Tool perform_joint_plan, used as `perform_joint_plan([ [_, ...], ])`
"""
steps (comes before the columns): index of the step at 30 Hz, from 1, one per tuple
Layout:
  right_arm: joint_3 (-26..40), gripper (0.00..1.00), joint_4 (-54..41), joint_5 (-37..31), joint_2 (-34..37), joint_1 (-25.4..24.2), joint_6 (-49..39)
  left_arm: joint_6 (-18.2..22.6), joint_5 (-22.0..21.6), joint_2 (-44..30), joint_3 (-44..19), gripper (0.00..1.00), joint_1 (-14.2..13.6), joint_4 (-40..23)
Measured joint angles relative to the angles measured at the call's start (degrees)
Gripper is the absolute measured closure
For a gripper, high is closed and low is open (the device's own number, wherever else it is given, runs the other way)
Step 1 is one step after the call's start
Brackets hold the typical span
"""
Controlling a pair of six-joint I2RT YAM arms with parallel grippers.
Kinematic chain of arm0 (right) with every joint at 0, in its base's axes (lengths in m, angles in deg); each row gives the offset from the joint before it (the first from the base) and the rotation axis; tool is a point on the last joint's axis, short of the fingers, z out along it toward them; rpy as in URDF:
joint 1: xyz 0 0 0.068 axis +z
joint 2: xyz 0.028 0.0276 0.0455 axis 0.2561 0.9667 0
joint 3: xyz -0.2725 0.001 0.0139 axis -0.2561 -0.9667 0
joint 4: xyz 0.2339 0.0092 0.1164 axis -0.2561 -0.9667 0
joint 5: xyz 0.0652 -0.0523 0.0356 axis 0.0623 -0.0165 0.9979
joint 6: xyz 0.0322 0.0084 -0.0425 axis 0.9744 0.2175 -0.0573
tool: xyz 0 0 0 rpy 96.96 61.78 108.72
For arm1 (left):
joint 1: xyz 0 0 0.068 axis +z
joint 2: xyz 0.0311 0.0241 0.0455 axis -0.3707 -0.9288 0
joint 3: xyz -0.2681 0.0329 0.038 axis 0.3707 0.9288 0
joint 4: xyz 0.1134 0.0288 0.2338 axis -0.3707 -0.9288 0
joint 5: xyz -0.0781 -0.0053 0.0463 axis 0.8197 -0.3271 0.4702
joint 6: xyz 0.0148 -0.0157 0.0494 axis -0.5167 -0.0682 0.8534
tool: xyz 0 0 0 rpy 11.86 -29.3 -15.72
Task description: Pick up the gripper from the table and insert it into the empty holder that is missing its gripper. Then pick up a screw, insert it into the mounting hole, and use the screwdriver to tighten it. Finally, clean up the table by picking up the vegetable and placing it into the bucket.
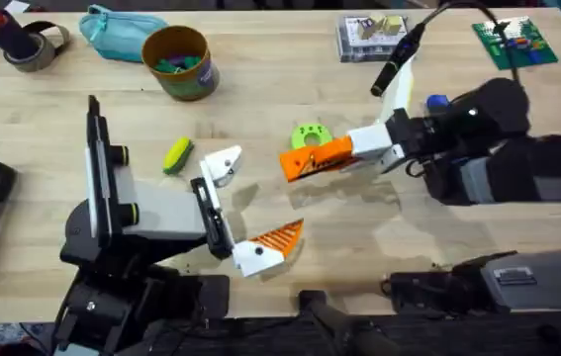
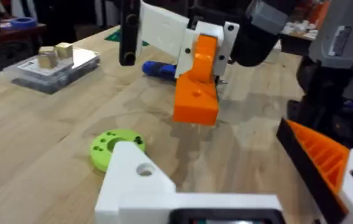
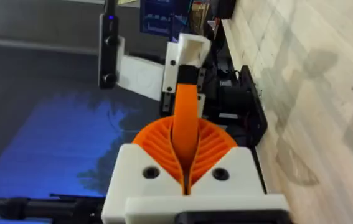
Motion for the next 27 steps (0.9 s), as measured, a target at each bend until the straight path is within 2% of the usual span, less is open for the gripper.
perform_joint_plan([
  [5, -2.6, 0.978, 0.0, -1.5, -5.1, 0.0, -0.4, 0.3, 2.8, 0.0, 0.0, 0.013, 0.0, -0.4],
  [9, -6.2, 0.978, 0.0, -4.3, -7.8, 0.0, -0.8, 0.6, 3.4, 0.0, 0.0, 0.013, 0.0, -0.5],
  [19, -8.0, 0.978, -1.6, -6.3, -8.1, 0.0, -1.8, 1.6, 3.5, 0.0, 0.0, 0.013, 0.0, -0.5],
  [20, -8.0, 0.978, -6.3, -6.8, -8.1, 0.5, -3.5, 1.8, 3.5, 0.0, 0.0, 0.013, 0.0, -0.5],
  [27, -8.0, 0.978, -7.4, -9.4, -8.1, 4.0, -5.8, 1.9, 3.6, 0.0, 0.0, 0.013, 0.0, -0.6],
])
